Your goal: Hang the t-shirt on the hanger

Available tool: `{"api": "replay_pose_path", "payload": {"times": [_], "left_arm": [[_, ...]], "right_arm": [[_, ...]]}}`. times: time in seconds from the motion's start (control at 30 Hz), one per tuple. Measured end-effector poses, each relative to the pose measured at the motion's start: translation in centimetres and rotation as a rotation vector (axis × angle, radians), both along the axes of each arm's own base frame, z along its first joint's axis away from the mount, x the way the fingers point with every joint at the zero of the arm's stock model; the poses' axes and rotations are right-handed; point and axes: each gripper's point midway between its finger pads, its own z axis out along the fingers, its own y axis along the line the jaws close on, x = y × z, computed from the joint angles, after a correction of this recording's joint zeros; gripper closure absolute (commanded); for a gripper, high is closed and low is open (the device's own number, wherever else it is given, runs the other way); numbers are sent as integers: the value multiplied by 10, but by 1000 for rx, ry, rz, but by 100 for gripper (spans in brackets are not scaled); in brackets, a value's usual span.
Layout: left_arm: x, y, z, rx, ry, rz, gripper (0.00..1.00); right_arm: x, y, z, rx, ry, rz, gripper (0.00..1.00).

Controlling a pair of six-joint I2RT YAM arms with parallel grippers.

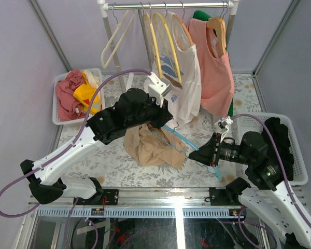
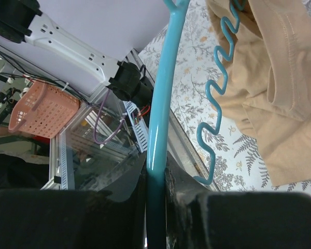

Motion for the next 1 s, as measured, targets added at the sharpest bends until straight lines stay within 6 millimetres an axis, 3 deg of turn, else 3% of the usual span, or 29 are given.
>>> {"api": "replay_pose_path", "payload": {"times": [0.3, 0.53, 0.8, 1.0], "left_arm": [[-12, -14, 23, -51, -13, -95, 83], [-9, -10, 20, -27, -20, -74, 77], [-6, 18, 30, -19, -54, 35, 72], [-8, 48, 27, -21, -58, 143, 67]], "right_arm": [[-11, -8, 15, 58, -29, -24, 100], [-7, -10, -2, 71, -20, -63, 100], [-1, -10, -27, 80, 18, -103, 100], [-1, -14, -26, 100, -2, -130, 100]]}}
